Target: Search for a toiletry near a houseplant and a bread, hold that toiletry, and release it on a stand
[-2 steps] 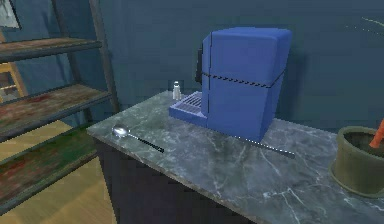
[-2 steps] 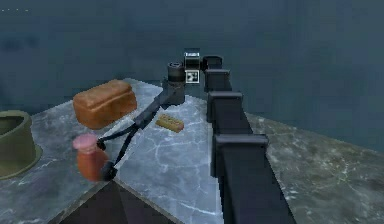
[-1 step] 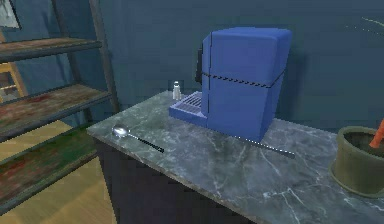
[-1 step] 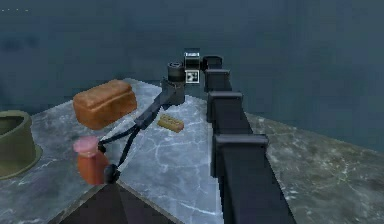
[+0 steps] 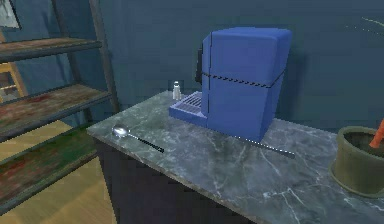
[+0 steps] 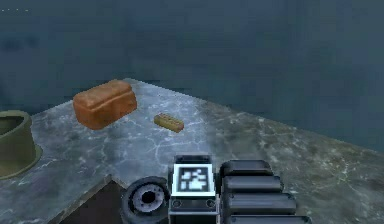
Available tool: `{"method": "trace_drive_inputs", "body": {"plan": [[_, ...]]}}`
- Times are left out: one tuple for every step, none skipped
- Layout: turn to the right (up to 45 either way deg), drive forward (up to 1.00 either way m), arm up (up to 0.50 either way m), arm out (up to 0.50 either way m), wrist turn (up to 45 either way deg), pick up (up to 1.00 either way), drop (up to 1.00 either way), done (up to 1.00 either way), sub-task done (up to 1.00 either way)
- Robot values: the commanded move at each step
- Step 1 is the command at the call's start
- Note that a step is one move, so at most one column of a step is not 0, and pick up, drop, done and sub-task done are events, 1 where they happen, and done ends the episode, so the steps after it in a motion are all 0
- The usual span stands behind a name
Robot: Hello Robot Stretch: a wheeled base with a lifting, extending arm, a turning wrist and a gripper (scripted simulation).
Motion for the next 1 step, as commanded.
{"method": "trace_drive_inputs", "body": {"plan": [[-45.0, 0.00, 0.00, 0.00, 0.0, 0.00, 0.00, 0.00, 0.00]]}}
